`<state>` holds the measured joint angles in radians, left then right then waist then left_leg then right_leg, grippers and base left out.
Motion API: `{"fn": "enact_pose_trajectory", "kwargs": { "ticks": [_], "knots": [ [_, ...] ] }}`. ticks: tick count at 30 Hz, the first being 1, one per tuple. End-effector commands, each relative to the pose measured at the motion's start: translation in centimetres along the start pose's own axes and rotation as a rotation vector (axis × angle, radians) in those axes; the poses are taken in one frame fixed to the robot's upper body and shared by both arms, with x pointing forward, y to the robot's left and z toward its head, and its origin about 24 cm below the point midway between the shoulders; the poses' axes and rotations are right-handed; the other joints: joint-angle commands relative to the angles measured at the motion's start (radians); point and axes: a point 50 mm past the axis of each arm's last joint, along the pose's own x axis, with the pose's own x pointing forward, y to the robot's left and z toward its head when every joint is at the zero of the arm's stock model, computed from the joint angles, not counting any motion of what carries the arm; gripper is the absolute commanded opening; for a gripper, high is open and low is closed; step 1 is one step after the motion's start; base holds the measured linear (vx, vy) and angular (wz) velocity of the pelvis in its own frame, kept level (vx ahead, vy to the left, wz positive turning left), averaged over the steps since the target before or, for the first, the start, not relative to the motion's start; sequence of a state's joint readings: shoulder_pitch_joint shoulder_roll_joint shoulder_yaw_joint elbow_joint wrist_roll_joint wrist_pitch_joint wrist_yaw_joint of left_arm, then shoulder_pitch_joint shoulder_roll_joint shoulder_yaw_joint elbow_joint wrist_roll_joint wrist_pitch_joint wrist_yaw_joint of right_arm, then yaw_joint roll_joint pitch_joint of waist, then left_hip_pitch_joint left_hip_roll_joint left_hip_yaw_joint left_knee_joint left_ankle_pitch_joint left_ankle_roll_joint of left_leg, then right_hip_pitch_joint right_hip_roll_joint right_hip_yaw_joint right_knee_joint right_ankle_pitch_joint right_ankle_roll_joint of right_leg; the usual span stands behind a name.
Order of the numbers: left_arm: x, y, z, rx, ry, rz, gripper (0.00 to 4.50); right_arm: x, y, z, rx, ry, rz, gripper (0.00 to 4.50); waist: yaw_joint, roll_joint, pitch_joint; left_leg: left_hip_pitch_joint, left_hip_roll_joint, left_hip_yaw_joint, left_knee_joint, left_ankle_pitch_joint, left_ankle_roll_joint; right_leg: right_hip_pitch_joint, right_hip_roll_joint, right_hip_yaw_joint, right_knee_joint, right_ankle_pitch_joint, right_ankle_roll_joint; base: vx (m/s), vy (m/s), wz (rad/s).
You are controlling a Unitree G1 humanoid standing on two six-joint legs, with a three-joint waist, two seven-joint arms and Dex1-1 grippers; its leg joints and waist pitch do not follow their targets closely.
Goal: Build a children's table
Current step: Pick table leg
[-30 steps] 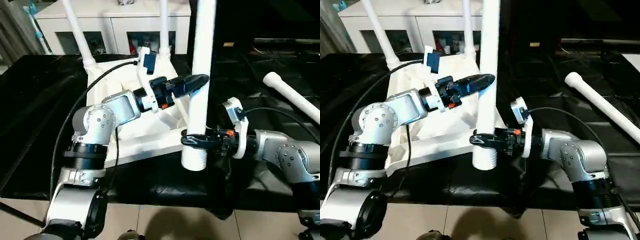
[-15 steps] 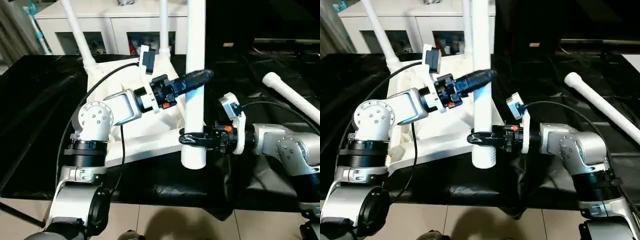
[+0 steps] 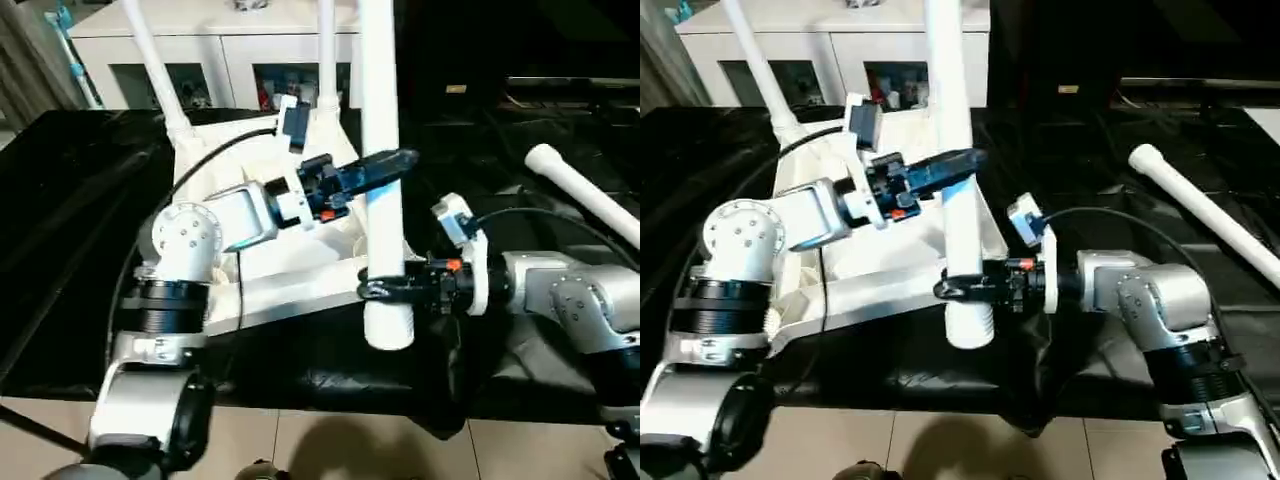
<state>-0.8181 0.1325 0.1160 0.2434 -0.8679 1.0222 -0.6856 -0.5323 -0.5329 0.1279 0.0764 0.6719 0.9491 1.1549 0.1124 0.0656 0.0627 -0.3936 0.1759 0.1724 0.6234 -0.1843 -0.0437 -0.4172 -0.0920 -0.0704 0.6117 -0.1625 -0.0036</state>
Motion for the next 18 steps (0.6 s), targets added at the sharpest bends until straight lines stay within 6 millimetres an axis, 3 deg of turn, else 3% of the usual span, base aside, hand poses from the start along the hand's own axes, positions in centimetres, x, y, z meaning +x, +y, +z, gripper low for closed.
{"fn": "enact_pose_trajectory", "kwargs": {
  "ticks": [1, 4, 5, 8, 18],
  "knots": [
    [0.16, 0.14, 0.12, 0.056, 0.017, 0.021, 2.56, 0.14, 0.31, 0.77, -0.048, 0.009, 0.010, 1.88, 0.001, -0.029, -0.085, 0.011, 0.034, -0.011, -0.065, -0.094, 0.057, 0.063, -0.046, 0.034, -0.073, -0.275, -0.178, 0.000, 0.000, 0.00],
    [0.12, 0.30, 0.17, 0.082, 0.011, 0.021, 2.15, 0.10, 0.26, 0.77, -0.053, 0.020, 0.007, 1.88, 0.002, -0.030, -0.084, 0.011, 0.034, -0.010, -0.065, -0.098, 0.060, 0.064, -0.047, 0.034, -0.074, -0.279, -0.179, 0.000, 0.000, 0.00],
    [0.10, 0.29, 0.26, 0.064, -0.001, 0.019, 2.15, 0.08, 0.26, 0.76, -0.055, 0.023, 0.006, 1.88, 0.002, -0.022, -0.084, 0.012, 0.034, -0.010, -0.064, -0.101, 0.055, 0.063, -0.048, 0.035, -0.073, -0.279, -0.181, 0.000, 0.000, 0.00],
    [-0.01, 0.26, 0.28, 0.045, 0.001, 0.007, 1.90, 0.05, 0.26, 0.72, -0.059, 0.027, 0.004, 1.88, 0.001, -0.026, -0.085, 0.011, 0.033, -0.010, -0.064, -0.100, 0.054, 0.065, -0.047, 0.034, -0.073, -0.268, -0.187, 0.000, 0.000, 0.00],
    [0.01, 0.11, 0.53, 0.058, -0.027, -0.021, 1.83, 0.06, -0.18, 0.39, -0.081, 0.037, -0.047, 1.88, 0.001, -0.026, -0.085, 0.011, 0.034, -0.010, -0.063, -0.101, 0.056, 0.064, -0.047, 0.034, -0.073, -0.271, -0.192, 0.000, 0.000, 0.00]
  ]
}}
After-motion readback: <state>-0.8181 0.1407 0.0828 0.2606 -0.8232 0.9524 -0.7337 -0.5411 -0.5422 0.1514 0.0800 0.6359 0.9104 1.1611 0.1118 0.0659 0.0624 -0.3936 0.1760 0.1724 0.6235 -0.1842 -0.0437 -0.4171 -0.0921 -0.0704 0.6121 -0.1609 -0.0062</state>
